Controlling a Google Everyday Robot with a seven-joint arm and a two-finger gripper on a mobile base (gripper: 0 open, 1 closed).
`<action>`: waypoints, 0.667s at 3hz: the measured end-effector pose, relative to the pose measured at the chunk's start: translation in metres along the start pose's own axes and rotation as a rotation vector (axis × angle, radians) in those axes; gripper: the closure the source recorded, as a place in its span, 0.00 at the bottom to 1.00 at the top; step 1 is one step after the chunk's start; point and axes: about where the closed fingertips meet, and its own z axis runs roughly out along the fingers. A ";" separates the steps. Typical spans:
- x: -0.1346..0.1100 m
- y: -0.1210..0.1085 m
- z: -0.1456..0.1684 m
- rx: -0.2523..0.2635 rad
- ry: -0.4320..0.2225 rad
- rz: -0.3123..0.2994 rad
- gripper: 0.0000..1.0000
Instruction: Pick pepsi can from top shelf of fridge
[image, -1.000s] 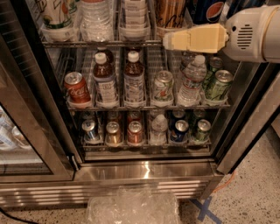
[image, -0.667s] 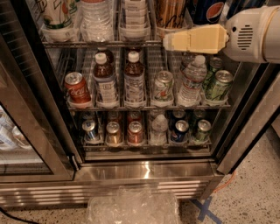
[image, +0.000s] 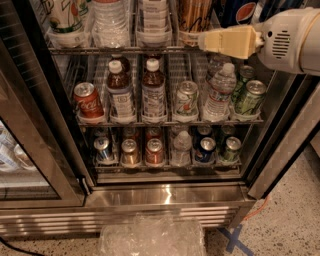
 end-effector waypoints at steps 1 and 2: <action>-0.013 -0.013 -0.004 0.069 -0.046 -0.053 0.26; -0.019 -0.020 -0.007 0.112 -0.066 -0.080 0.26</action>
Offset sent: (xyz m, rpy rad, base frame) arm 0.0152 -0.0324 0.0212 -0.0872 -0.1397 -0.1412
